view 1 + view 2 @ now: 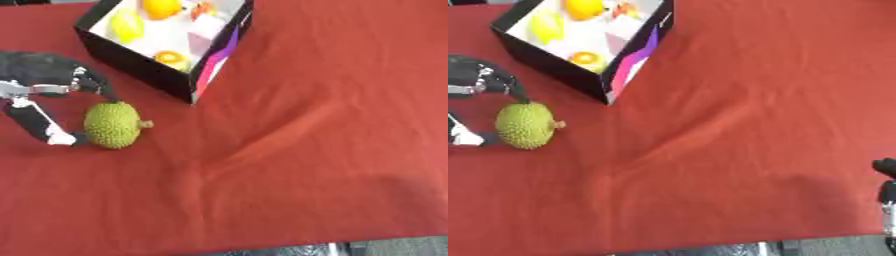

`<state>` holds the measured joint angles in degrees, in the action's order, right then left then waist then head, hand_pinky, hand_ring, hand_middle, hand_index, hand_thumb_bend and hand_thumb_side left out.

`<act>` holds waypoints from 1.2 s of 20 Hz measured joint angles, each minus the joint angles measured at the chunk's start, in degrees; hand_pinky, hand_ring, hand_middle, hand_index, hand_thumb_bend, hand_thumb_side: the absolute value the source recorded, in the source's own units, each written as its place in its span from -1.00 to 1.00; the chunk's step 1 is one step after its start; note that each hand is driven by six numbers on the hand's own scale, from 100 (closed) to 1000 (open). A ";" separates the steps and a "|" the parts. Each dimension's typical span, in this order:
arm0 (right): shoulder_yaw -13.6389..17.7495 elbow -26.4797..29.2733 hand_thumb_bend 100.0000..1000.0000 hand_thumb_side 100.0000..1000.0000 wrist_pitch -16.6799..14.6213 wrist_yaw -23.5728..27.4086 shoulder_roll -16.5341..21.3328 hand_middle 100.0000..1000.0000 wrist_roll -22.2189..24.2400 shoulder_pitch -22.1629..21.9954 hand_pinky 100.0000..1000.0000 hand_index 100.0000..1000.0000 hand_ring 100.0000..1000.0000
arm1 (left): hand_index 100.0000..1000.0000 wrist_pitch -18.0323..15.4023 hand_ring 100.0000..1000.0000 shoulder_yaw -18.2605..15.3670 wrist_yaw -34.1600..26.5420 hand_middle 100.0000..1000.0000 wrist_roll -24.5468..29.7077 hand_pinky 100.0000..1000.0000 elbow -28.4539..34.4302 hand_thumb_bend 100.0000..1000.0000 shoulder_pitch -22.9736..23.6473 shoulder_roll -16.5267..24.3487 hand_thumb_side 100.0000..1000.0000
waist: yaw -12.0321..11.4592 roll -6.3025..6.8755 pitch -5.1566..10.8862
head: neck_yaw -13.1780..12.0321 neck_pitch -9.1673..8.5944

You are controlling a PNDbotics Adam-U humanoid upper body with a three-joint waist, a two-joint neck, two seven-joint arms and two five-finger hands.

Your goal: Pick up objects on the table and place them in the box.

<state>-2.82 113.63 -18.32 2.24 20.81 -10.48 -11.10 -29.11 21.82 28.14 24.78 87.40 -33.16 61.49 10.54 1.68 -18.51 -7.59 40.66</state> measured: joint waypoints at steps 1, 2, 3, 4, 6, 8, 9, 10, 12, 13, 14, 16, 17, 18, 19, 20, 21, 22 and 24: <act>-0.06 0.00 -1.00 -0.10 0.08 0.00 -0.06 0.38 0.00 0.01 1.00 0.52 0.62 | 0.67 -0.07 0.51 0.28 -0.17 0.38 0.05 0.56 -0.64 -0.57 -0.55 -0.62 -0.49 | 0.00 0.01 -0.01 | -0.02 0.00; -0.07 0.00 -1.00 -0.10 0.19 0.00 -0.18 0.38 0.02 0.03 1.00 0.52 0.62 | 0.61 -0.19 0.42 0.52 -0.42 0.29 0.16 0.45 -1.29 -0.65 -1.08 -1.26 -0.53 | 0.00 0.01 -0.05 | -0.05 0.00; -0.07 0.00 -1.00 -0.10 0.31 0.00 -0.36 0.38 0.03 0.05 1.00 0.52 0.62 | 0.53 -0.28 0.28 0.71 -0.80 0.15 0.26 0.30 -1.94 -0.72 -1.62 -1.89 -0.57 | 0.00 0.01 -0.11 | -0.07 0.00; -0.09 0.00 -1.00 -0.10 0.41 0.00 -0.44 0.38 0.08 0.07 1.00 0.52 0.62 | 0.49 -0.33 0.22 0.91 -1.36 0.11 0.30 0.23 -2.50 -0.75 -2.10 -2.47 -0.59 | 0.01 0.00 -0.18 | -0.08 -0.01; -0.09 0.00 -1.00 -0.10 0.46 0.00 -0.47 0.38 0.11 0.07 1.00 0.52 0.62 | 0.35 -0.42 -0.02 1.05 -3.17 -0.04 0.29 -0.04 -3.25 -0.82 -2.63 -3.33 -0.64 | 0.05 -0.02 -0.27 | -0.08 -0.01; -0.09 0.00 -1.00 -0.10 0.47 0.00 -0.51 0.38 0.11 0.06 1.00 0.52 0.62 | 0.28 -0.37 -0.17 1.24 -5.04 -0.10 0.32 -0.26 -3.47 -0.91 -2.69 -3.53 -0.68 | 0.06 -0.02 -0.28 | -0.08 -0.01; -0.09 0.00 -1.00 -0.12 0.50 -0.01 -0.56 0.38 0.11 0.06 1.00 0.52 0.62 | 0.24 -0.18 -0.22 1.30 -5.97 -0.13 0.40 -0.34 -3.49 -1.00 -2.69 -3.53 -0.62 | 0.05 -0.02 -0.28 | -0.09 -0.01; -0.09 0.00 -1.00 -0.10 0.55 -0.03 -0.61 0.38 0.15 0.05 1.00 0.52 0.62 | 0.21 0.08 -0.25 1.31 -6.94 -0.16 0.47 -0.38 -3.58 -0.98 -2.68 -3.53 -0.71 | 0.05 -0.03 -0.28 | -0.10 0.00; -0.09 0.00 -1.00 -0.11 0.66 -0.13 -0.81 0.38 0.21 0.04 1.00 0.52 0.62 | 0.13 0.76 -0.36 1.27 -8.64 -0.23 0.39 -0.50 -3.60 -1.00 -2.58 -3.53 -0.74 | 0.00 -0.05 -0.28 | -0.10 0.00; -0.09 0.00 -1.00 -0.11 0.67 -0.20 -0.90 0.37 0.22 0.02 1.00 0.52 0.62 | 0.11 1.07 -0.38 1.12 -9.49 -0.24 0.13 -0.53 -3.40 -1.00 -2.39 -3.49 -0.75 | -0.02 -0.06 -0.28 | -0.10 0.01; -0.09 0.00 -1.00 -0.11 0.68 -0.23 -0.90 0.37 0.22 -0.01 1.00 0.52 0.62 | 0.06 1.36 -0.43 0.87 -10.35 -0.29 -0.21 -0.57 -3.03 -0.98 -2.05 -3.41 -0.76 | -0.03 -0.07 -0.28 | -0.10 0.03; -0.09 0.00 -1.00 -0.11 0.65 -0.27 -0.90 0.37 0.19 -0.06 1.00 0.52 0.62 | 0.01 1.75 -0.48 0.19 -11.79 -0.32 -1.35 -0.60 -1.96 -0.86 -1.37 -2.88 -0.79 | -0.14 -0.07 -0.27 | -0.09 0.08; -0.09 0.00 -1.00 -0.11 0.61 -0.27 -0.90 0.37 0.18 -0.10 1.00 0.52 0.62 | -0.01 1.81 -0.50 -0.22 -12.40 -0.34 -2.14 -0.61 -1.25 -0.81 -1.01 -2.31 -0.79 | -0.28 -0.07 -0.26 | -0.08 0.11; -0.09 0.00 -1.00 -0.11 0.57 -0.27 -0.90 0.37 0.17 -0.13 1.00 0.52 0.62 | -0.02 1.79 -0.51 -0.73 -12.93 -0.35 -3.05 -0.62 -0.42 -0.75 -0.59 -1.59 -0.80 | -0.40 -0.06 -0.24 | -0.07 0.12; -0.09 0.00 -1.00 -0.11 0.51 -0.27 -0.90 0.37 0.16 -0.23 1.00 0.52 0.62 | -0.04 1.66 -0.53 -1.25 -13.46 -0.36 -4.06 -0.63 0.51 -0.69 -0.18 -0.75 -0.81 | -0.41 -0.04 -0.22 | -0.06 0.12; -0.08 0.00 -1.00 -0.11 0.43 -0.27 -0.89 0.37 0.11 -0.40 1.00 0.52 0.62 | -0.06 1.48 -0.55 -1.83 -13.94 -0.38 -5.16 -0.64 1.48 -0.58 0.16 0.08 -0.83 | -0.42 -0.02 -0.17 | -0.06 0.14; -0.08 0.00 -1.00 -0.11 0.38 -0.27 -0.89 0.37 0.09 -0.54 1.00 0.52 0.62 | -0.07 1.28 -0.56 -2.44 -14.37 -0.39 -6.34 -0.65 2.45 -0.56 0.45 0.93 -0.83 | -0.43 0.01 -0.10 | -0.06 0.22; -0.07 0.00 -1.00 -0.11 0.35 -0.27 -0.89 0.37 0.08 -0.55 1.00 0.52 0.62 | -0.10 1.08 -0.57 -3.09 -14.77 -0.37 -7.56 -0.66 3.38 -0.48 0.57 1.76 -0.85 | -0.43 0.05 -0.03 | -0.05 0.32; -0.07 0.00 -1.00 -0.11 0.26 -0.27 -0.88 0.37 0.00 -0.56 1.00 0.52 0.62 | -0.10 0.77 -0.58 -4.47 -15.57 -0.33 -9.95 -0.67 4.81 -0.34 0.63 3.19 -0.92 | -0.44 0.19 0.00 | -0.05 0.40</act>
<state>-2.89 113.63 -18.06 1.98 19.93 -10.49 -11.66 -28.33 17.35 12.57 14.82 92.20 -32.54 64.69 10.10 1.86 -18.51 -7.64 41.06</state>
